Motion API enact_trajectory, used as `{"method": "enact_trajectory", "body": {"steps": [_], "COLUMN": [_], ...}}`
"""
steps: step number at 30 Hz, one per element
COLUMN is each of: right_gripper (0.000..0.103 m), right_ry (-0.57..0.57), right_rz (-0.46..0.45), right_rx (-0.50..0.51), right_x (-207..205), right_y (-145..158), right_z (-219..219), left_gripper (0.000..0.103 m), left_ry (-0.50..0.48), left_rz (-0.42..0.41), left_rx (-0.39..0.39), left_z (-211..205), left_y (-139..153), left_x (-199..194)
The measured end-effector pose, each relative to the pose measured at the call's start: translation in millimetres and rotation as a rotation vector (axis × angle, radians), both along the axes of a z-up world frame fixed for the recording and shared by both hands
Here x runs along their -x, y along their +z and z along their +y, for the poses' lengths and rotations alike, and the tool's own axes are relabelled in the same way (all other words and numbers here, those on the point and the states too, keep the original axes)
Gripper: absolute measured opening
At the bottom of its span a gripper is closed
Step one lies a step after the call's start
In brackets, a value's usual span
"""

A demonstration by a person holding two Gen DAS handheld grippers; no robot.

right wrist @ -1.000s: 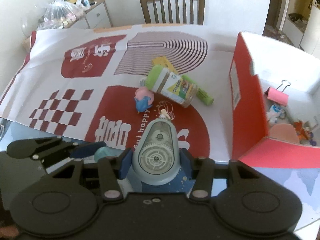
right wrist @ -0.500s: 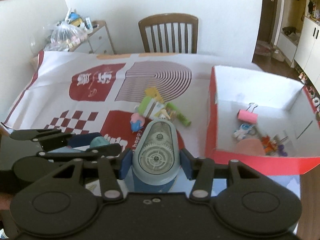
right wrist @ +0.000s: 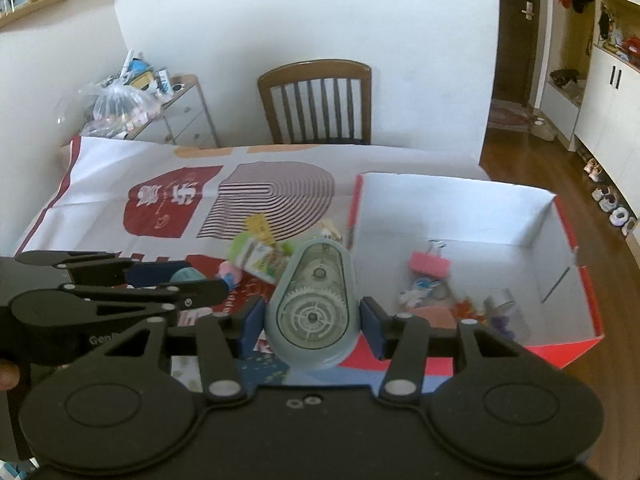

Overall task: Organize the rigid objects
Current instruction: 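Carry the teal eraser and tape dispenser into the shoebox and lower them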

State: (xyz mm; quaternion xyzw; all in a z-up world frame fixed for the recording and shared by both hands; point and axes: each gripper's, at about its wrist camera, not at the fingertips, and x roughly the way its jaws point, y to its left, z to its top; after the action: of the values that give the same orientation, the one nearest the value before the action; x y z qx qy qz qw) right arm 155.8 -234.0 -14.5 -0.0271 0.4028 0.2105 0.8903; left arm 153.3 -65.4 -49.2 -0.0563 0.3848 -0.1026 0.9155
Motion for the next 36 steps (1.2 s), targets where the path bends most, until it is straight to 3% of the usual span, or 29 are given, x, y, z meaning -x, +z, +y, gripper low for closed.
{"method": "enact_trajectory", "body": {"steps": [20, 32, 36], "right_gripper": [0.051, 0.051, 0.051], "right_ry": [-0.058, -0.097, -0.092], "right_rz": [0.008, 0.04, 0.055], "right_rx": [0.015, 0.046, 0.063], "right_x": [-47, -87, -101], "right_y": [-20, -50, -61], "right_z": [-90, -126, -130], "left_gripper": [0.038, 0.038, 0.038], "left_ry": [-0.077, -0.091, -0.083], "left_rz": [0.003, 0.102, 0.148], "left_rx": [-0.026, -0.128, -0.127], "left_z": [-97, -137, -144], "left_y": [-11, -49, -59], "left_x": [-71, -123, -137]}}
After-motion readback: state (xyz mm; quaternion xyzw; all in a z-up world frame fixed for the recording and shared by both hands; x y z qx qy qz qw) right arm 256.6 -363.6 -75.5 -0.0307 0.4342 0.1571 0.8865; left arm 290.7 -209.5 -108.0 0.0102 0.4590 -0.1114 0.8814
